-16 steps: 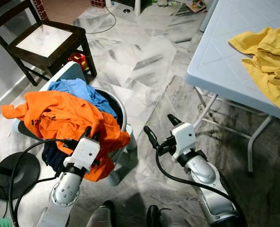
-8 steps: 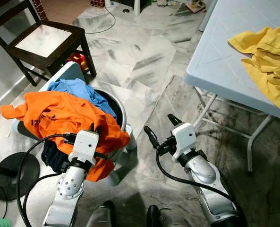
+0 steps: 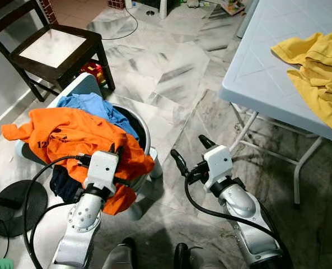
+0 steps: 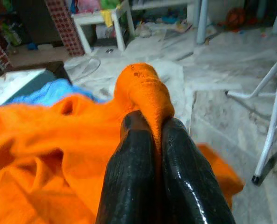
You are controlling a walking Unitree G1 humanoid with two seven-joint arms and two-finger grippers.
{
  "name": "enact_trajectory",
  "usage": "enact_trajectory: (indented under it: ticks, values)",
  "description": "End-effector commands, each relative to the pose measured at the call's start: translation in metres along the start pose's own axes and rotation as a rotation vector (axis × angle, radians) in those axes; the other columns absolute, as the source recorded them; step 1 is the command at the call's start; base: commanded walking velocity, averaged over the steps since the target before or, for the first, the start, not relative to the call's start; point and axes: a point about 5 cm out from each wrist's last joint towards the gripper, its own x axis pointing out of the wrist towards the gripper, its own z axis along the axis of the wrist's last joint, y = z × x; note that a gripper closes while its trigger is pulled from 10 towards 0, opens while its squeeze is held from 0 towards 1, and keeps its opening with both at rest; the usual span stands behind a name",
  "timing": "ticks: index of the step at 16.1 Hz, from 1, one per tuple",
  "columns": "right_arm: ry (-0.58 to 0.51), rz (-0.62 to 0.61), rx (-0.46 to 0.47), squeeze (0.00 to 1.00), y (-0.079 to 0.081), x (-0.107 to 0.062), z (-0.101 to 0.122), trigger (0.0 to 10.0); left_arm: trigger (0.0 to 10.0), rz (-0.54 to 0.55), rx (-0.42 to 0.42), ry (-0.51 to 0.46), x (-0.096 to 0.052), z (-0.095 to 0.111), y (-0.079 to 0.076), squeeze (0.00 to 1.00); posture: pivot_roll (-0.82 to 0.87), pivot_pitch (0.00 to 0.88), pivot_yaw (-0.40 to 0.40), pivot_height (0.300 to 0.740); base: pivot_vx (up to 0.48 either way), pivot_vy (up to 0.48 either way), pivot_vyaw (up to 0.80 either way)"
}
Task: Hang hanger
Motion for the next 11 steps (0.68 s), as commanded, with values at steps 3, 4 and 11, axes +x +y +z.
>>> enact_trajectory:
  ticks: [3,4,11]
  values:
    - [-0.006,-0.033,0.039,0.0,-0.001,0.002,0.0,10.0,0.0,-0.104,0.061,-0.168,0.018,0.04,-0.014,0.0,0.08,0.236,-0.035,0.74,0.0,0.0,0.0]
    - [-0.007,-0.043,0.054,0.0,-0.002,0.003,0.001,10.0,0.0,-0.118,0.058,-0.191,0.02,0.045,-0.015,0.0,0.08,0.234,-0.034,0.74,0.0,0.0,0.0]
    - [-0.035,-0.303,0.238,0.0,-0.038,0.007,0.003,10.0,1.8,-0.32,-0.032,-0.298,0.034,0.083,-0.034,0.0,0.07,0.174,0.015,0.74,0.0,0.0,0.0]
